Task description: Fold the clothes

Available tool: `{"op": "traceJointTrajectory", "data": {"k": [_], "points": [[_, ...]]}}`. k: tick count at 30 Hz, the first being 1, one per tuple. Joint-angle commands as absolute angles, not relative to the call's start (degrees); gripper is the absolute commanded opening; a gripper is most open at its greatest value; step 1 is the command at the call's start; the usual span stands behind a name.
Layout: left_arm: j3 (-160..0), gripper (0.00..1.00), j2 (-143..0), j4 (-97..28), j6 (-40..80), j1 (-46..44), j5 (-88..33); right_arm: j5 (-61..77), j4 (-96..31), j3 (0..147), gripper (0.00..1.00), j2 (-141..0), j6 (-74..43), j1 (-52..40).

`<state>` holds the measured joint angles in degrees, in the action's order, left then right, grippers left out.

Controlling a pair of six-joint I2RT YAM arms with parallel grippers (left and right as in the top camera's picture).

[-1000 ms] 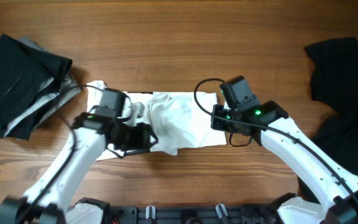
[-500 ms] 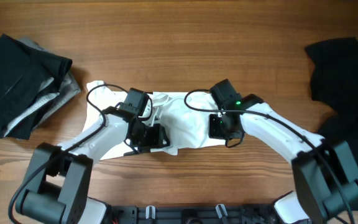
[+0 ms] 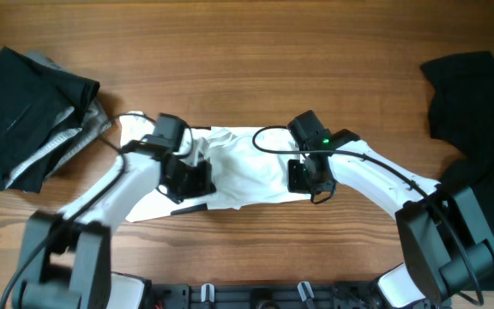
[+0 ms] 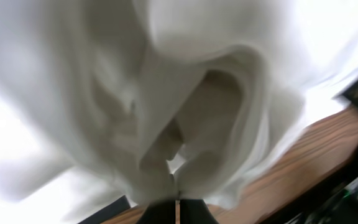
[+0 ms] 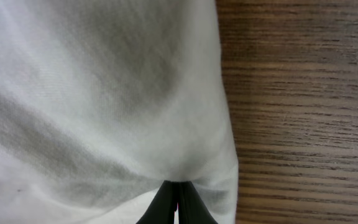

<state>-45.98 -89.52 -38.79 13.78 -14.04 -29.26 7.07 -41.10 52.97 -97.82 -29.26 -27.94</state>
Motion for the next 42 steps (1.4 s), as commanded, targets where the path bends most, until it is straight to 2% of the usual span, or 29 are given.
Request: {"op": "traceJointTrajectory", "data": {"k": [1, 8, 10, 11, 13, 16, 17, 21, 28, 33, 34, 36, 38, 42], "points": [[-47.3, 0.04, -84.8, -38.8, 12.0, -11.2, -28.6, 7.3, -41.0, 52.8, 0.04, -98.6, -28.5, -27.7], [-47.3, 0.04, -84.0, -41.3, 12.0, -11.1, -24.6, 7.3, -41.0, 52.8, 0.04, -98.6, -28.5, -27.7], [-47.3, 0.08, -84.0, -42.7, 12.0, -11.1, -26.3, 7.3, -41.0, 52.8, 0.04, -98.6, -28.5, -27.7], [-47.3, 0.14, -84.0, -43.9, 12.0, -11.2, -28.2, 7.3, -41.0, 52.8, 0.04, -98.6, -28.4, -27.7], [-47.2, 0.42, -84.0, -47.3, 12.0, -11.8, -29.1, 7.3, -41.1, 52.8, 0.04, -98.6, -28.4, -27.7], [-46.1, 0.62, -84.0, -49.3, 13.3, -13.4, -28.9, 7.3, -41.0, 52.8, 0.04, -98.6, -28.5, -27.7], [-45.4, 0.66, -84.0, -48.6, 13.8, -14.1, -28.9, 7.3, -41.0, 52.8, 0.04, -98.6, -28.5, -27.7], [-41.7, 0.70, -84.4, -41.8, 16.7, -16.8, -29.0, 7.3, -41.0, 52.8, 0.04, -98.6, -28.5, -27.7], [-38.4, 0.68, -85.1, -32.2, 18.9, -19.7, -28.9, 7.3, -41.0, 52.8, 0.04, -98.6, -28.5, -27.7], [-38.2, 0.59, -88.3, -28.4, 18.9, -20.5, -28.9, 7.3, -41.0, 52.8, 0.04, -98.6, -28.5, -27.7], [-38.2, 0.56, -88.9, -27.9, 18.9, -20.7, -28.9, 7.3, -41.0, 52.8, 0.04, -98.6, -28.5, -27.7], [-38.2, 0.41, -90.0, -27.6, 18.9, -20.9, -28.9, 7.3, -41.0, 52.8, 0.04, -98.6, -28.5, -27.7], [-38.2, 0.04, -90.4, -28.0, 18.9, -20.9, -28.9, 7.3, -41.0, 52.8, 0.04, -98.6, -28.5, -27.7], [-39.9, 0.04, -88.8, -31.2, 18.9, -19.6, -29.1, 7.1, -41.0, 52.8, 0.04, -98.6, -28.4, -27.7]]}}
